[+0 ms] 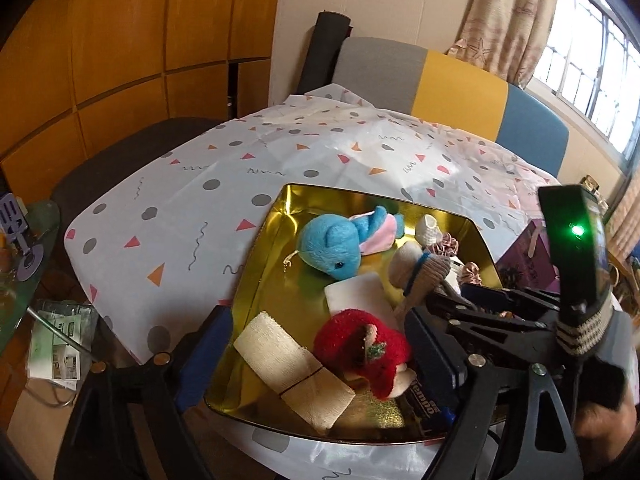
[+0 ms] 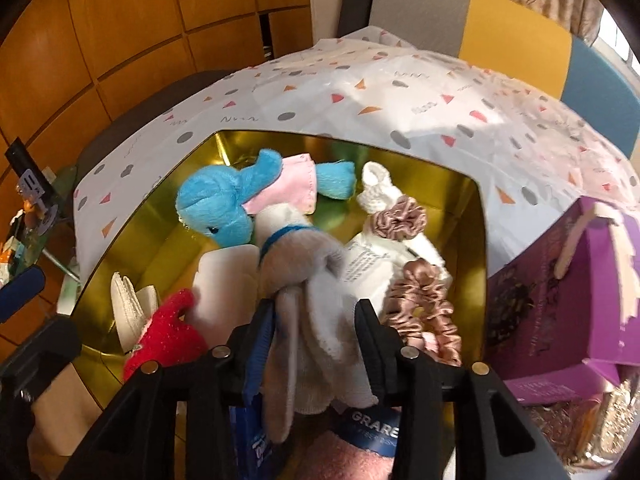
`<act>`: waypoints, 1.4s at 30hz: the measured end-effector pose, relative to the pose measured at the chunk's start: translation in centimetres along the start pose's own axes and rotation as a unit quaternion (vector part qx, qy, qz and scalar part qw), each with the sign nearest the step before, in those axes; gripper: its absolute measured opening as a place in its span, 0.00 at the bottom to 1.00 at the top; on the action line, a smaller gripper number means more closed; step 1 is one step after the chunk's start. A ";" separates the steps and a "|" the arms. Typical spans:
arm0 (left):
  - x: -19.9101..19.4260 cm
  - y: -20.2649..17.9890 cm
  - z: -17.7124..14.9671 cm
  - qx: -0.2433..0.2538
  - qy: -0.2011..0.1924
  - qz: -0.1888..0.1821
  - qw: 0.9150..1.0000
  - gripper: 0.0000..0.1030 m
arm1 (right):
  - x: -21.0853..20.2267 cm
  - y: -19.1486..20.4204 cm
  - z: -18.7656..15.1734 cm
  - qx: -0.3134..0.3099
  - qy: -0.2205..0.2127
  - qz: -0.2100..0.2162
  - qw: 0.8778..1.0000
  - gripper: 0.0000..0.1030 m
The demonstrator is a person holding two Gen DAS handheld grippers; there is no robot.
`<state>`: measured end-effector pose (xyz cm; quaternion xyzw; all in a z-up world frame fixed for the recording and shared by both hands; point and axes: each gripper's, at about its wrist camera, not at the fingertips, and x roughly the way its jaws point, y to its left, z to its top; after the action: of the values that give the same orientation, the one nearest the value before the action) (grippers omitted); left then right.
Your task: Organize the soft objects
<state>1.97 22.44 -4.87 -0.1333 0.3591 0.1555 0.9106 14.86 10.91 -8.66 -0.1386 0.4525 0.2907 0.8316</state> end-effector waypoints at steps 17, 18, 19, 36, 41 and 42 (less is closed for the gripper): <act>-1.3 -3.3 -0.6 0.032 -0.020 -0.006 0.999 1.00 | -5.9 -3.0 -2.7 0.063 -0.074 -0.080 0.992 0.40; -1.5 -3.6 -0.7 0.035 -0.022 -0.006 0.999 1.00 | -6.3 -3.3 -3.0 0.069 -0.078 -0.087 0.991 0.40; -1.6 -3.9 -0.8 0.039 -0.023 -0.007 0.999 1.00 | -6.6 -3.6 -3.3 0.074 -0.081 -0.092 0.990 0.40; -4.1 -11.2 -0.9 0.108 -0.051 -0.055 0.991 1.00 | -14.8 -10.6 -7.8 0.170 -0.137 -0.193 0.957 0.40; -5.3 -13.7 -1.2 0.132 -0.062 -0.073 0.987 1.00 | -17.7 -12.6 -8.7 0.204 -0.158 -0.213 0.942 0.41; -5.3 -14.0 -1.3 0.135 -0.060 -0.073 0.986 1.00 | -18.0 -12.9 -8.9 0.210 -0.161 -0.213 0.941 0.41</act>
<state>2.78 8.18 -0.31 -0.0257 0.3110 0.0467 0.9489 9.08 -10.14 1.01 -0.0054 0.3230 0.0241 0.9461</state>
